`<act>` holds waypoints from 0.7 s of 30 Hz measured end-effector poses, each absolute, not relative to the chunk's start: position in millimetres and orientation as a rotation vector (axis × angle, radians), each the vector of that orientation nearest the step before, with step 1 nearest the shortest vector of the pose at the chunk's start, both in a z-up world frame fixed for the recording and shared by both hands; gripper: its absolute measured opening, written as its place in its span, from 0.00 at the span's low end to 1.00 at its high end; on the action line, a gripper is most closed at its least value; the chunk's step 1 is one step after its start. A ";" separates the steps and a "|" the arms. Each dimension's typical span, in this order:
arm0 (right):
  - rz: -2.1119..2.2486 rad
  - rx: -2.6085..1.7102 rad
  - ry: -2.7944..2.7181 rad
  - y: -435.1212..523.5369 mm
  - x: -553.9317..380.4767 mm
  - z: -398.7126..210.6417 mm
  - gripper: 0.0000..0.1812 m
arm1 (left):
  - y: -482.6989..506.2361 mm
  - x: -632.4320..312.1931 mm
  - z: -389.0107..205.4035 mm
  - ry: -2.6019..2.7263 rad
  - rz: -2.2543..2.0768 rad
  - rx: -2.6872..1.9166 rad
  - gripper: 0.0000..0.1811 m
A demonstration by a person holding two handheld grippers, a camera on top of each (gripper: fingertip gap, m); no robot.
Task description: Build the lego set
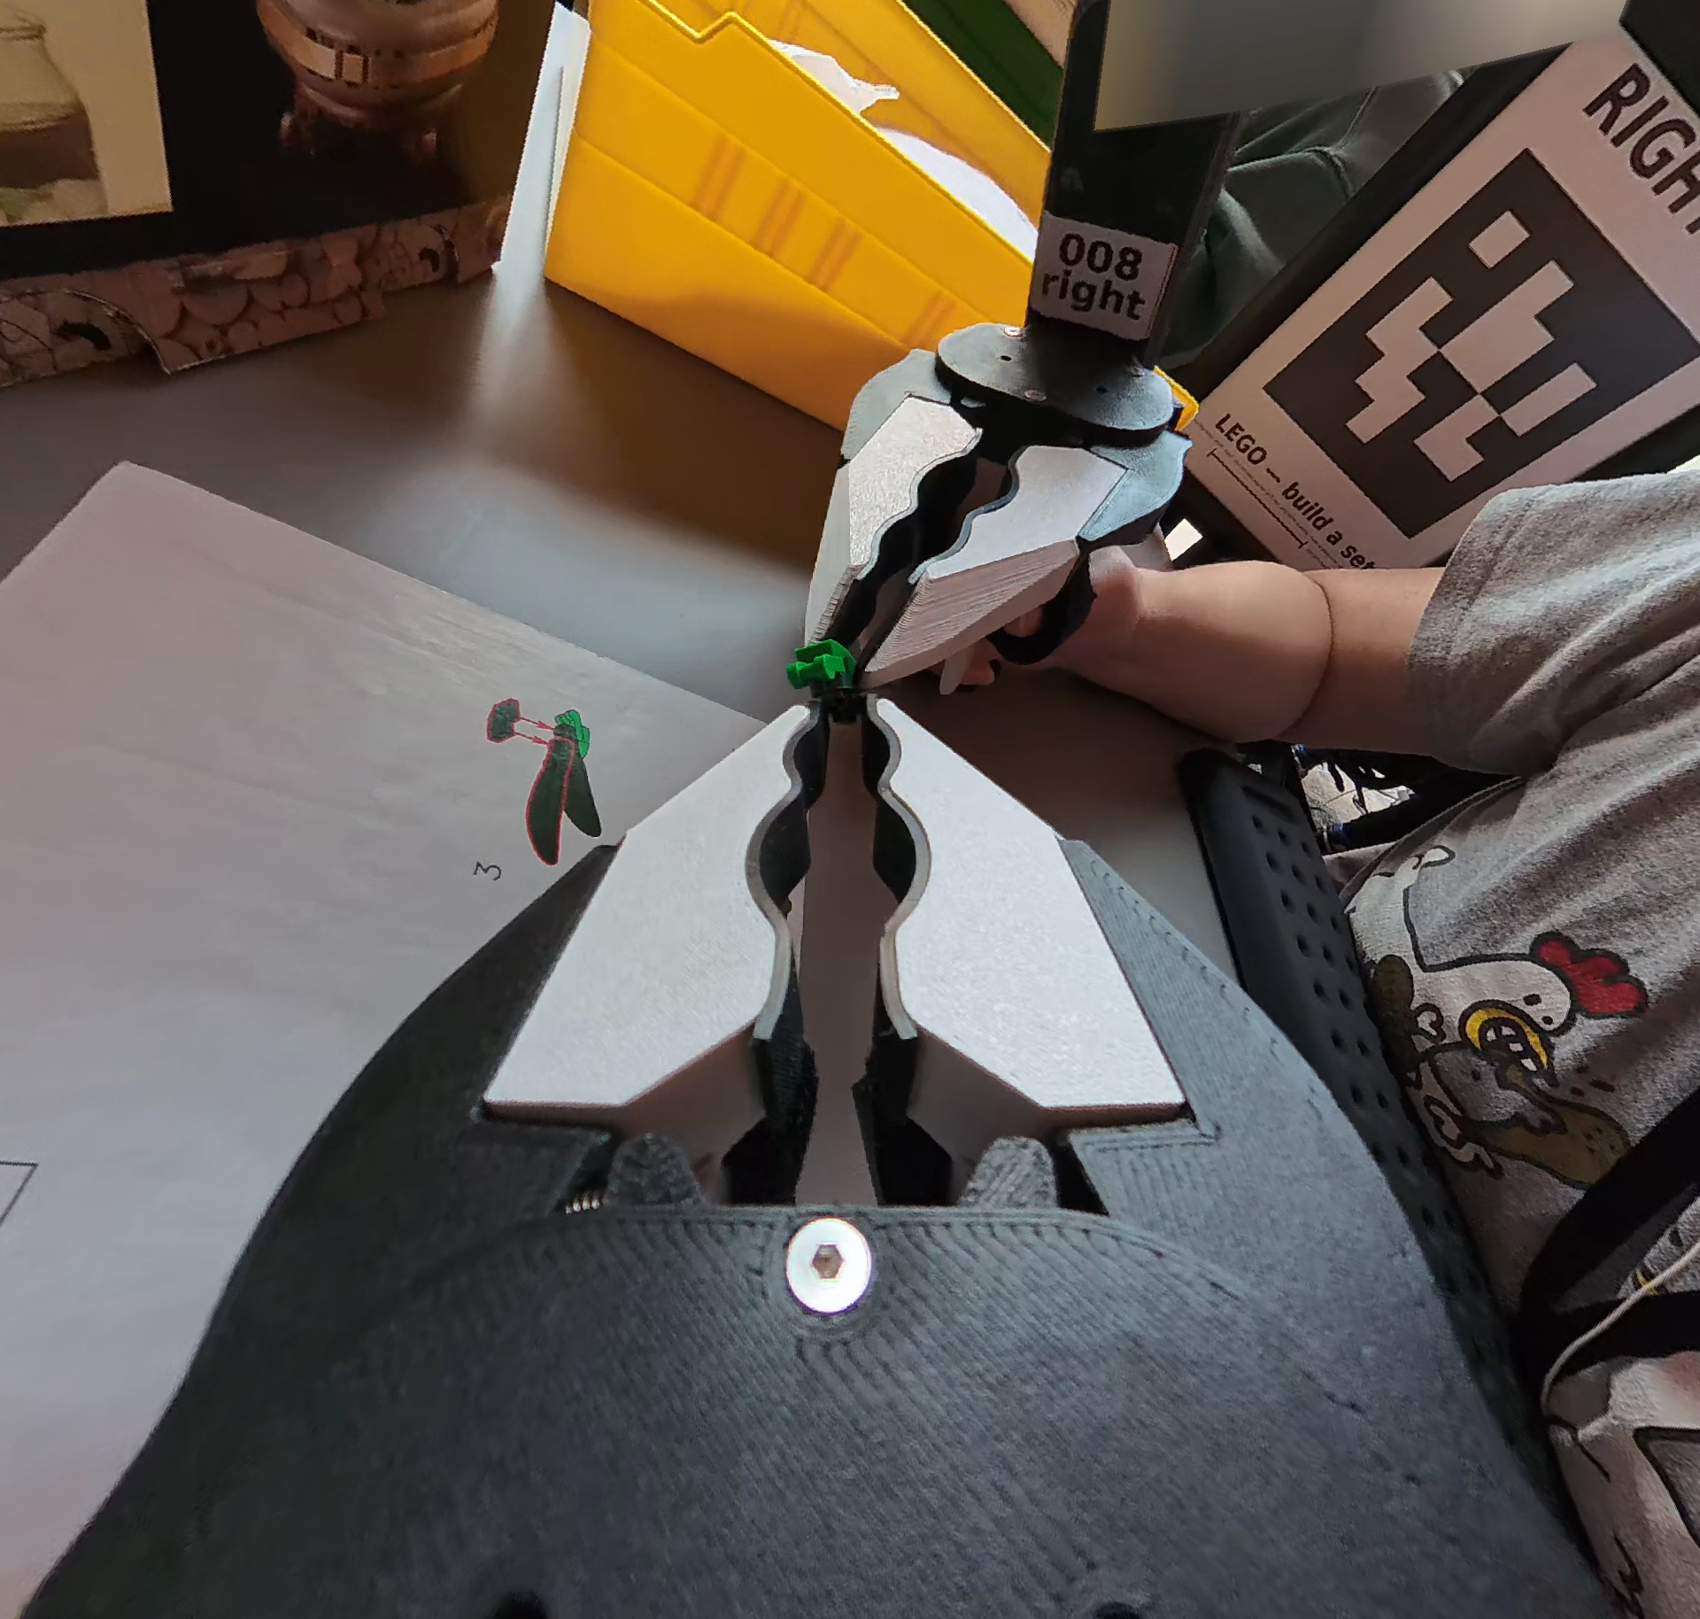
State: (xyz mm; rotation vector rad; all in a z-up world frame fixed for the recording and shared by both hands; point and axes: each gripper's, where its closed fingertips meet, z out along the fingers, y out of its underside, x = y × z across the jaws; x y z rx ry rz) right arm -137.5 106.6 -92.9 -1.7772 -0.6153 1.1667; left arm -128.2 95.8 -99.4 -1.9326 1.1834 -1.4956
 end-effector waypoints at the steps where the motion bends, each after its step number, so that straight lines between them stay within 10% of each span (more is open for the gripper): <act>1: 1.161 -1.776 -0.615 106.5 -137.7 -92.8 0.03 | 95.8 -128.2 -99.0 1.181 -1.498 -1.936 0.03; 21: 1.125 -1.656 -0.708 106.0 -132.9 -79.2 0.15 | 103.3 -131.9 -97.1 1.097 -1.539 -1.972 0.03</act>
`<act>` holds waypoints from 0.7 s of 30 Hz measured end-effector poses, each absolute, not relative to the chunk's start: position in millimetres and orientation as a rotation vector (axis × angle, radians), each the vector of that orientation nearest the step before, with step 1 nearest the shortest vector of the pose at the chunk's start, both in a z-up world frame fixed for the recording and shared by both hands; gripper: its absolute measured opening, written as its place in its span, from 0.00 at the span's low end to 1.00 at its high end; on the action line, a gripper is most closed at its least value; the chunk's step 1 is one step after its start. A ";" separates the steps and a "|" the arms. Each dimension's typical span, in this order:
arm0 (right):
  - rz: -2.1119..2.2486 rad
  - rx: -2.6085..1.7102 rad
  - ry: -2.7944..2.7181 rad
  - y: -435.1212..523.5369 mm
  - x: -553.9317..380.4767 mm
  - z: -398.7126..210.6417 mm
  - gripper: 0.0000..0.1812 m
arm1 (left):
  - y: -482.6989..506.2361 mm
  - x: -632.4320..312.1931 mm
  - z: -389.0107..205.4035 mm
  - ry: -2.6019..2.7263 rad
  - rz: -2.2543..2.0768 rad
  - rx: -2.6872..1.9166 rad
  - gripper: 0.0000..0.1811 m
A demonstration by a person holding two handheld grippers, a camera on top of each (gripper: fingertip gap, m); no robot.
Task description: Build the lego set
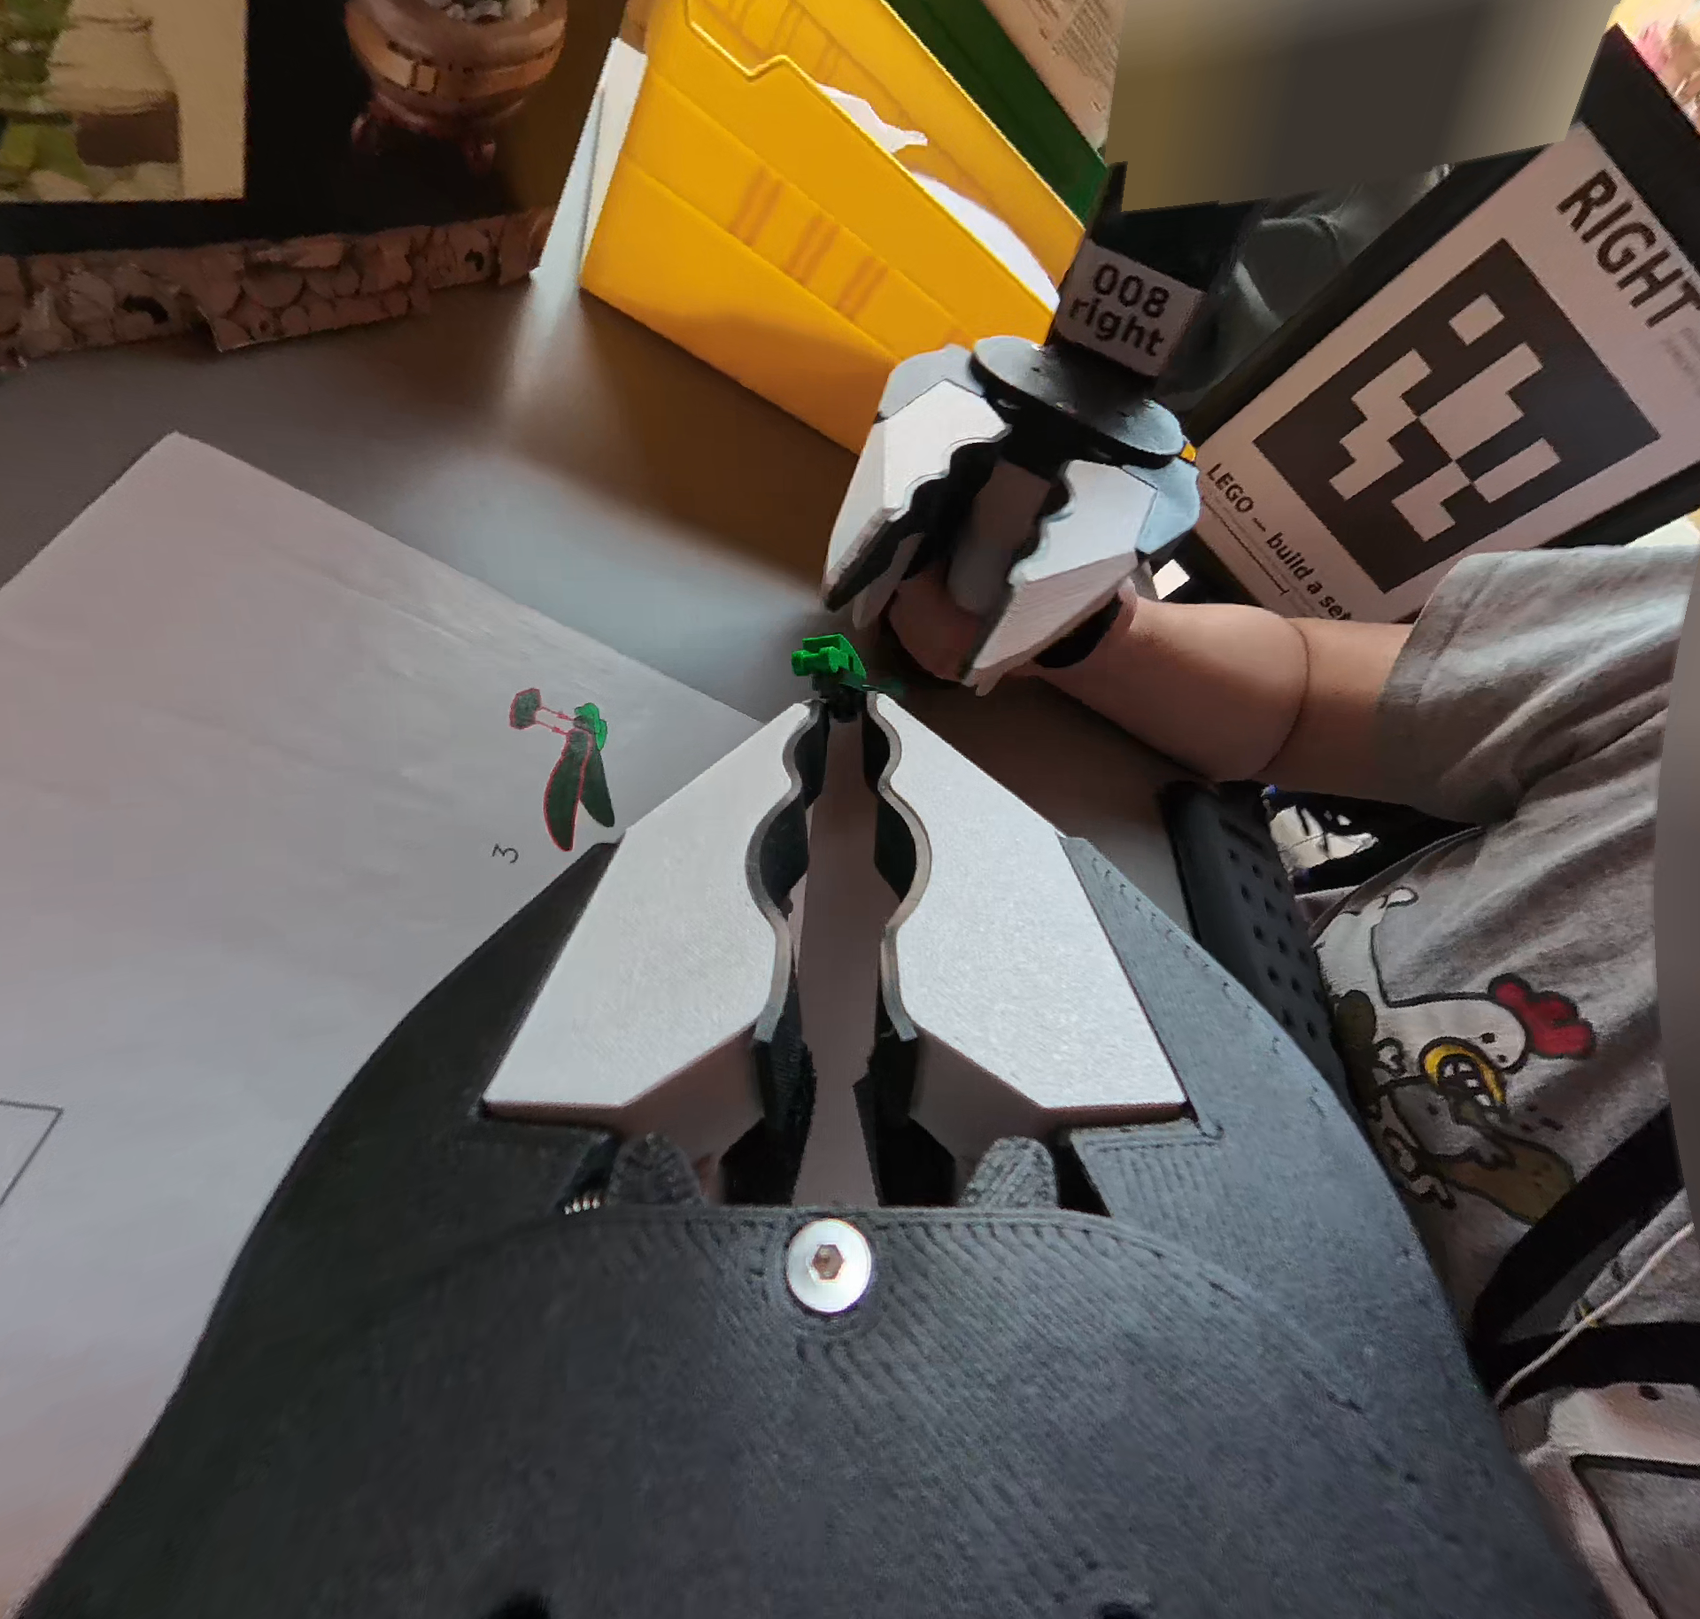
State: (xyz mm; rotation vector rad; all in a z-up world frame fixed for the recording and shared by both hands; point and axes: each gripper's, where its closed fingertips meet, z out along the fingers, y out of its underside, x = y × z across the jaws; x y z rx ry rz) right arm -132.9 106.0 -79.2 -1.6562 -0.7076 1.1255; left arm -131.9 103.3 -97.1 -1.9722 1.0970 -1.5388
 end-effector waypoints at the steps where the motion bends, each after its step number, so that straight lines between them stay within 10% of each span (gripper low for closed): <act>1: 1.068 -1.659 -0.742 106.9 -131.3 -81.3 0.14 | 104.4 -133.0 -96.3 1.076 -1.557 -1.984 0.03; 21: 0.668 -1.659 -0.923 109.7 -130.8 -95.7 0.00 | 113.2 -138.2 -91.3 0.836 -1.635 -2.153 0.03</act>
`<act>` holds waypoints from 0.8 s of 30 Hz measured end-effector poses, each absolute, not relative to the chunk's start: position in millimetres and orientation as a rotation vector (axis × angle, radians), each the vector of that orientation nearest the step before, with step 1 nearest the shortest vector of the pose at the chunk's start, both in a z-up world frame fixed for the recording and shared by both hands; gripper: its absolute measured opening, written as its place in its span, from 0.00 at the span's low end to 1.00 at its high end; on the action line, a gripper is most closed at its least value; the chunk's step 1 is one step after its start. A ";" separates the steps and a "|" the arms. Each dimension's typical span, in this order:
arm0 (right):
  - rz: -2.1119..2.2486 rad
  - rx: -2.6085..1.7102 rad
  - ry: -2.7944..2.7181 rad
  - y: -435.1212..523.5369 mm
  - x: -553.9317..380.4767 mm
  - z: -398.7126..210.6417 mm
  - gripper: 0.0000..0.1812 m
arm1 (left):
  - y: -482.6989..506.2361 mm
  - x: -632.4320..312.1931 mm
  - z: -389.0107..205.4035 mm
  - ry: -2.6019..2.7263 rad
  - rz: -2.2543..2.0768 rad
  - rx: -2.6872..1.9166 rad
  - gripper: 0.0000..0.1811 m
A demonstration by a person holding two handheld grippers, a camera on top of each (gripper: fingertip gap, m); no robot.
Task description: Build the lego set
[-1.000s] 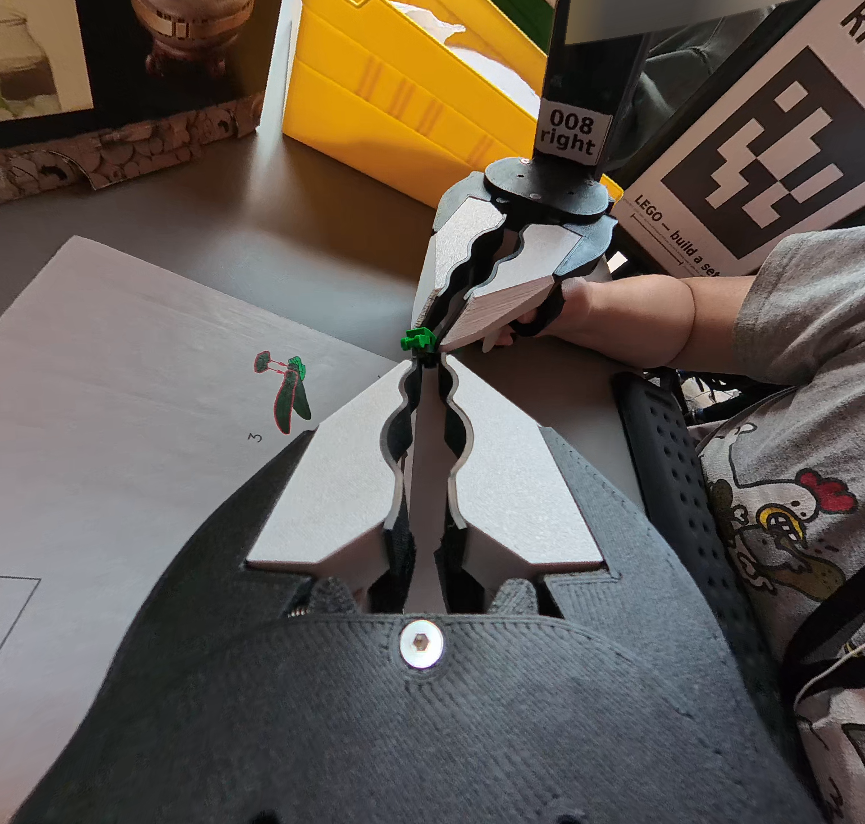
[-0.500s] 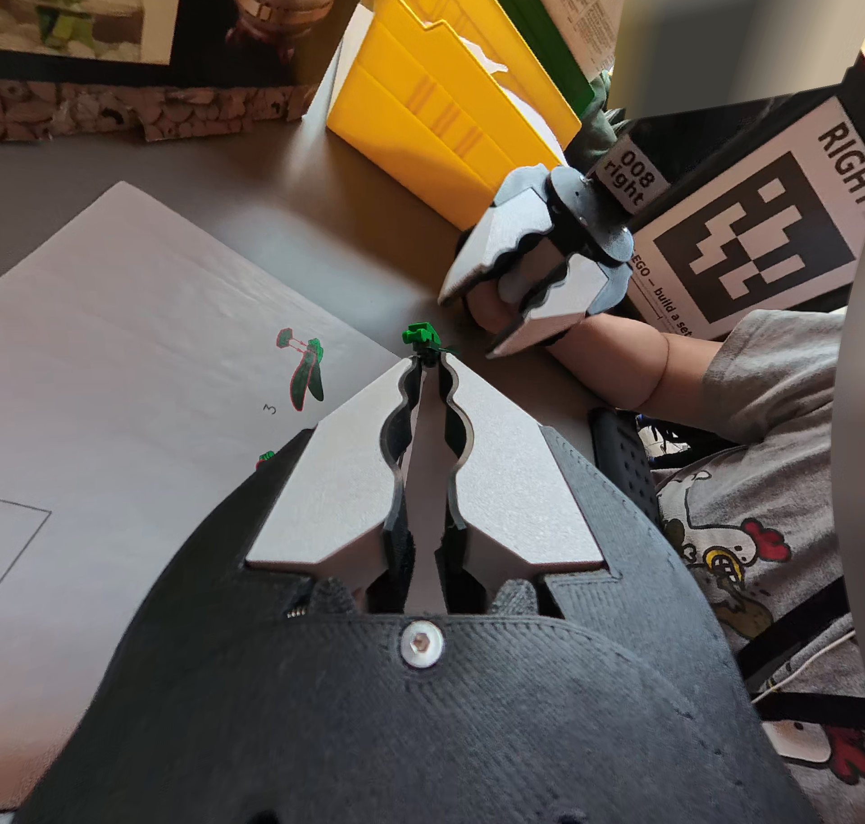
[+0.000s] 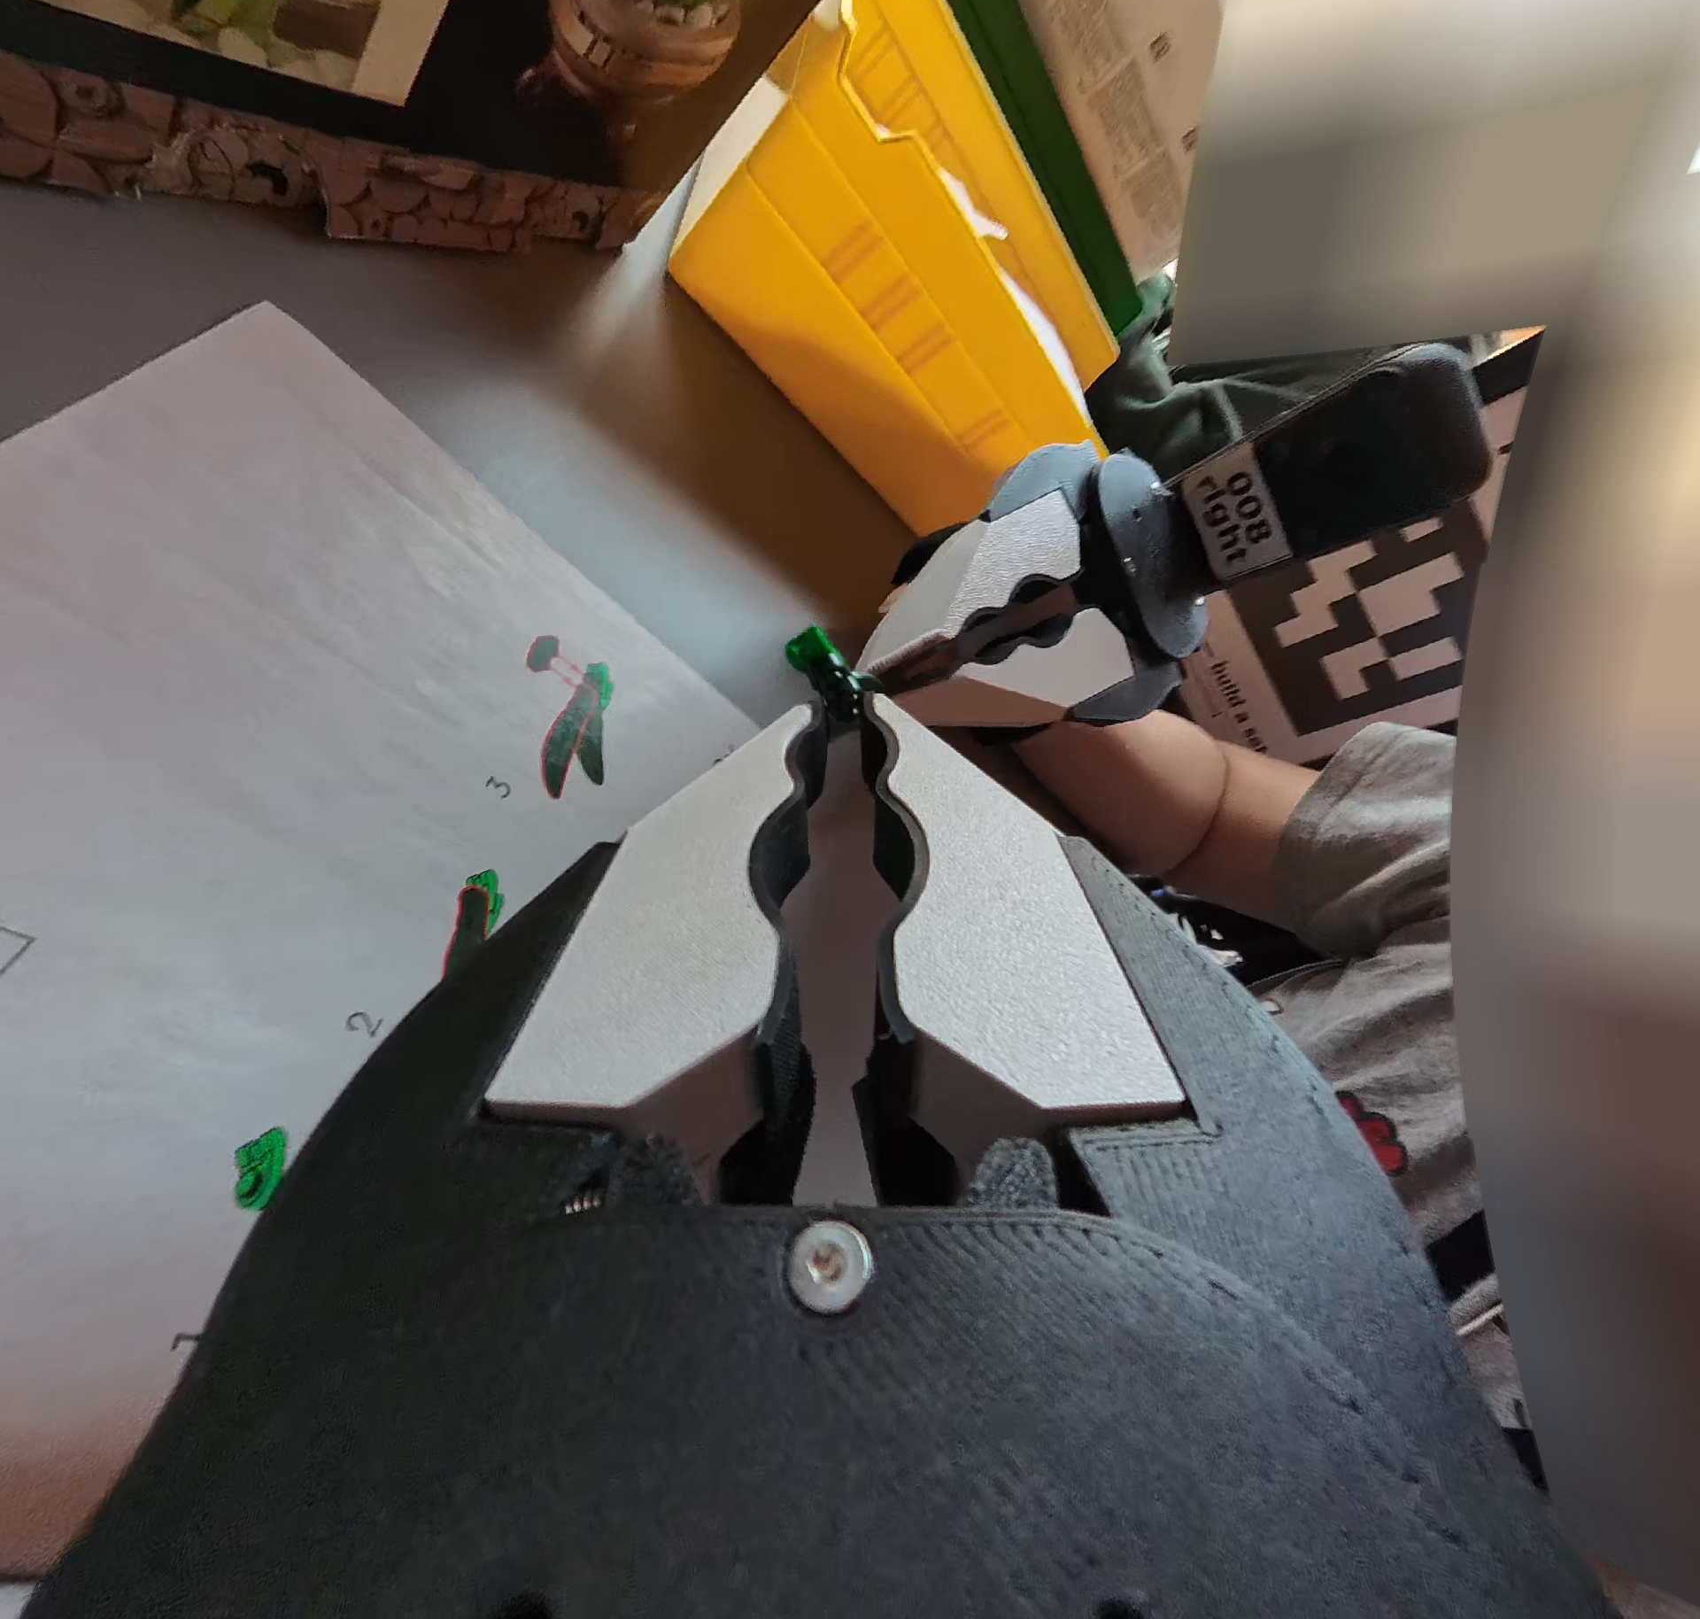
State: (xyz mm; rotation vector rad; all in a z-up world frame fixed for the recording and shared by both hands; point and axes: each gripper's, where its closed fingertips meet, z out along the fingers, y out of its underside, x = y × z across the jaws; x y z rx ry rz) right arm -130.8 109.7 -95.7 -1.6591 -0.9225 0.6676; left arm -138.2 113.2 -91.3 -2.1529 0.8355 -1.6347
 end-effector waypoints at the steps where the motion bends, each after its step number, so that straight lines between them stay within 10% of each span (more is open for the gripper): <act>1: 0.668 -1.655 -0.902 110.9 -128.6 -92.9 0.00 | 112.5 -137.6 -88.7 0.832 -1.659 -2.140 0.03; 7: 1.028 -1.663 -0.620 118.2 -117.0 -75.4 0.00 | 124.1 -139.8 -66.9 0.782 -1.718 -1.982 0.17; 24: 1.429 -1.560 -0.338 116.9 -116.7 -58.2 0.00 | 100.2 -117.7 -68.2 0.921 -1.818 -1.818 0.03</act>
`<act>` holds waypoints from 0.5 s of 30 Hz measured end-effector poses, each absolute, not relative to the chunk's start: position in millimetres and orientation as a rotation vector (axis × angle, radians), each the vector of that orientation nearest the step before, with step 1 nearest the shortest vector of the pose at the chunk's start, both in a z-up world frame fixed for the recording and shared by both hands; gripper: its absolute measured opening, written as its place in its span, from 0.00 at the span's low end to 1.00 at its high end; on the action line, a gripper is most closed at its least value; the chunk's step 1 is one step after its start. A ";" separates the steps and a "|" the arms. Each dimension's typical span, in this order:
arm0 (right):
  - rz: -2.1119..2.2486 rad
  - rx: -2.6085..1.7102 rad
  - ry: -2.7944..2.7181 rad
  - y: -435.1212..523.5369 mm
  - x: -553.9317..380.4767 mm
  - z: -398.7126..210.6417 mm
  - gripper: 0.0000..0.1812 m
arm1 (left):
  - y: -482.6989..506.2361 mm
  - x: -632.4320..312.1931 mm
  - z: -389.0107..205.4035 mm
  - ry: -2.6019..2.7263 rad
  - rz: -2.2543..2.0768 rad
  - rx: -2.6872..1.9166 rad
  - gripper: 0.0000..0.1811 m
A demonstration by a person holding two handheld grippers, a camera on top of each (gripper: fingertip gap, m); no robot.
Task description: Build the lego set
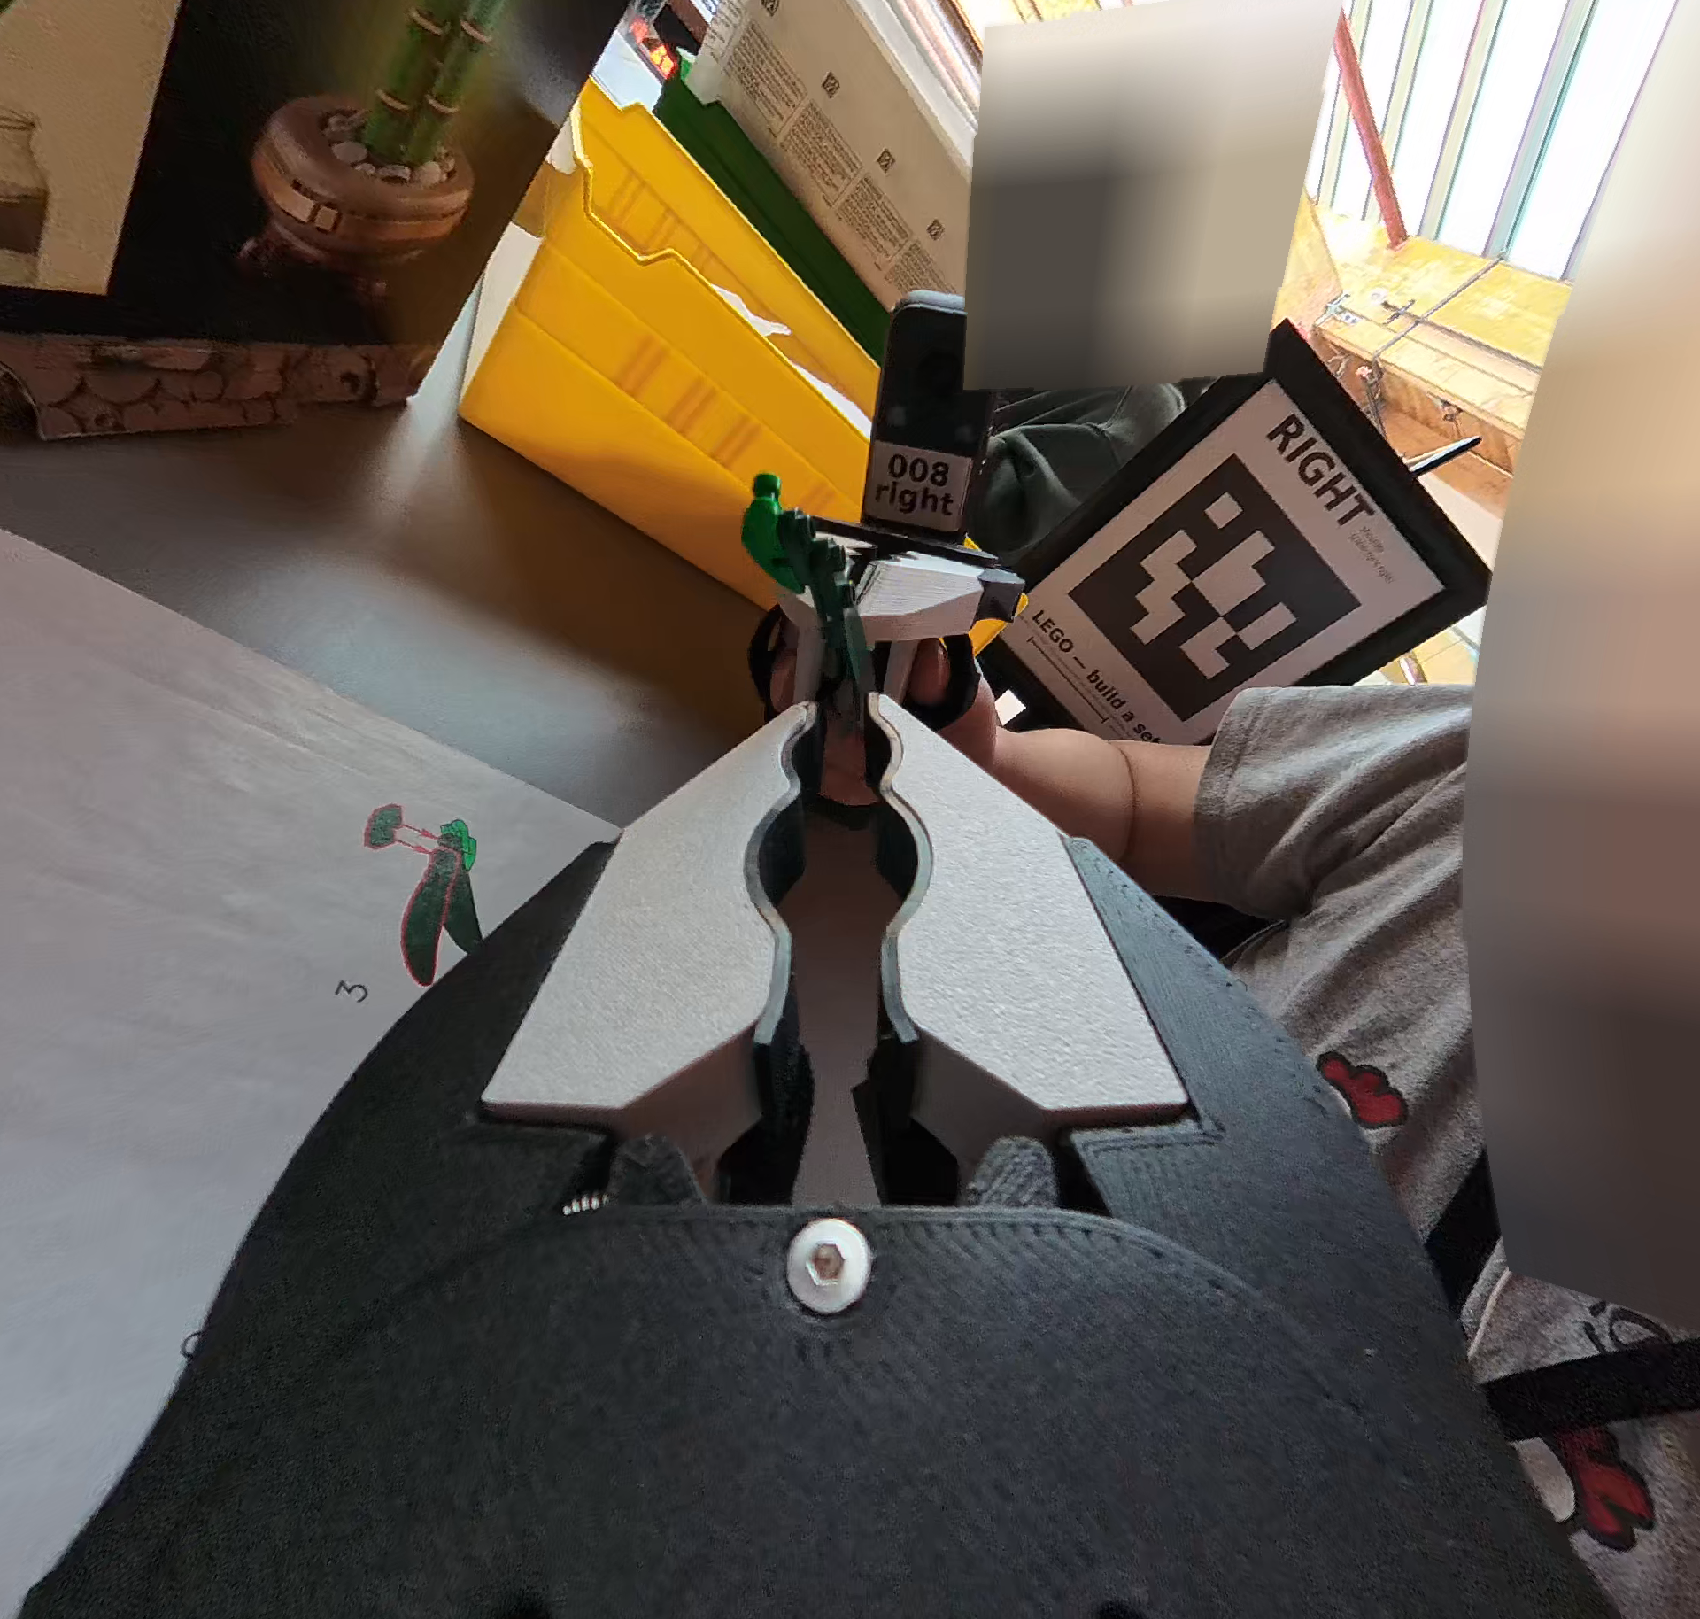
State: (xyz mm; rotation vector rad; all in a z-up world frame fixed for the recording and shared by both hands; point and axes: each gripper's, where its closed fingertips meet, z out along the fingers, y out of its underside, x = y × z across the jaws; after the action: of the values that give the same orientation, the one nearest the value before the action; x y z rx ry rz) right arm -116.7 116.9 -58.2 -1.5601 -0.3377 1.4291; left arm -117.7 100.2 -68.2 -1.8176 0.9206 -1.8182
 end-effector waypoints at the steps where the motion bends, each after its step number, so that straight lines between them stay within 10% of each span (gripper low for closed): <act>1: 1.446 -1.561 -0.324 117.3 -116.5 -58.7 0.00 | 100.4 -117.6 -68.8 0.920 -1.815 -1.817 0.03; 15: 1.448 -1.589 -0.366 114.5 -124.4 -65.5 0.00 | 99.2 -127.4 -71.5 1.005 -1.769 -1.846 0.00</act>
State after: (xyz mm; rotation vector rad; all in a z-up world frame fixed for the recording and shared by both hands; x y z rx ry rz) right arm -124.4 114.5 -65.5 -1.5891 -0.3657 1.4477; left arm -127.4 99.2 -71.5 -1.8462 1.0047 -1.7686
